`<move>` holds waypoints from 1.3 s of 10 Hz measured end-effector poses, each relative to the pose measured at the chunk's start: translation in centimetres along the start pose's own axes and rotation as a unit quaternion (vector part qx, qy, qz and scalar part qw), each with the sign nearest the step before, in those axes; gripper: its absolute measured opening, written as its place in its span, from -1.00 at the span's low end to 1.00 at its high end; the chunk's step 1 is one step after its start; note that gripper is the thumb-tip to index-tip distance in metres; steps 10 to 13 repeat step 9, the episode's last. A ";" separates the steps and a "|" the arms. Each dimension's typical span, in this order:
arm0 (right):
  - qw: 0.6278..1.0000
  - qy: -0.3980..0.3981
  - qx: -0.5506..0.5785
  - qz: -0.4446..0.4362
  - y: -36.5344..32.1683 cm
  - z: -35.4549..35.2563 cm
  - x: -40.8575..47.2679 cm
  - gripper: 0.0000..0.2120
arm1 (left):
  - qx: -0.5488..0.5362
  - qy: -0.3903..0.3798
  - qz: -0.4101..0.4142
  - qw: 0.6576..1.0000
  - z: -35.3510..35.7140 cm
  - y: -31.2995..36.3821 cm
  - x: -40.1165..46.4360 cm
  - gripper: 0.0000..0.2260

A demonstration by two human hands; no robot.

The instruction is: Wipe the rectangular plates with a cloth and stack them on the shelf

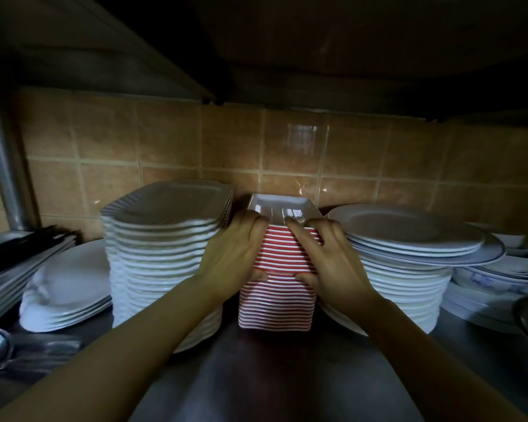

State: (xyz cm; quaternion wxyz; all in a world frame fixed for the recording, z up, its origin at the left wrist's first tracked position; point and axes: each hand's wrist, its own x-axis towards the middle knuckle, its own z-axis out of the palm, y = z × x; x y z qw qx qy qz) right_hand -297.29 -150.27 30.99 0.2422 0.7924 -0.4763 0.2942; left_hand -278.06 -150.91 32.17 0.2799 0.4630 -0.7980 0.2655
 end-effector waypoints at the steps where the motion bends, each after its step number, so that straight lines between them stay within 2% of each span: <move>1: 0.999 -0.032 0.024 0.002 0.2 -0.2 0.3 -0.13 | -0.002 0.000 -0.004 1.000 0.0 -0.2 0.0 -0.13; 3: 0.997 -0.046 0.059 0.005 0.5 0.3 0.7 -0.20 | -0.005 -0.011 -0.016 1.000 1.0 -0.5 0.3 -0.20; 5: 0.999 -0.013 0.047 0.005 0.7 1.3 0.1 -0.15 | -0.009 0.003 -0.019 1.000 1.3 0.0 -0.1 -0.20; 7: 0.999 0.007 0.039 -0.002 0.4 1.5 -0.5 -0.02 | 0.026 0.029 -0.030 0.999 1.0 1.1 -1.2 -0.10; 9: 0.996 0.049 0.069 0.019 -0.7 1.7 -3.8 0.03 | 0.005 0.025 -0.075 0.997 0.4 2.1 -6.6 -0.26; 13: 0.996 0.049 0.069 0.019 -0.7 1.7 -3.8 0.03 | 0.005 0.025 -0.075 0.997 0.4 2.1 -6.6 -0.26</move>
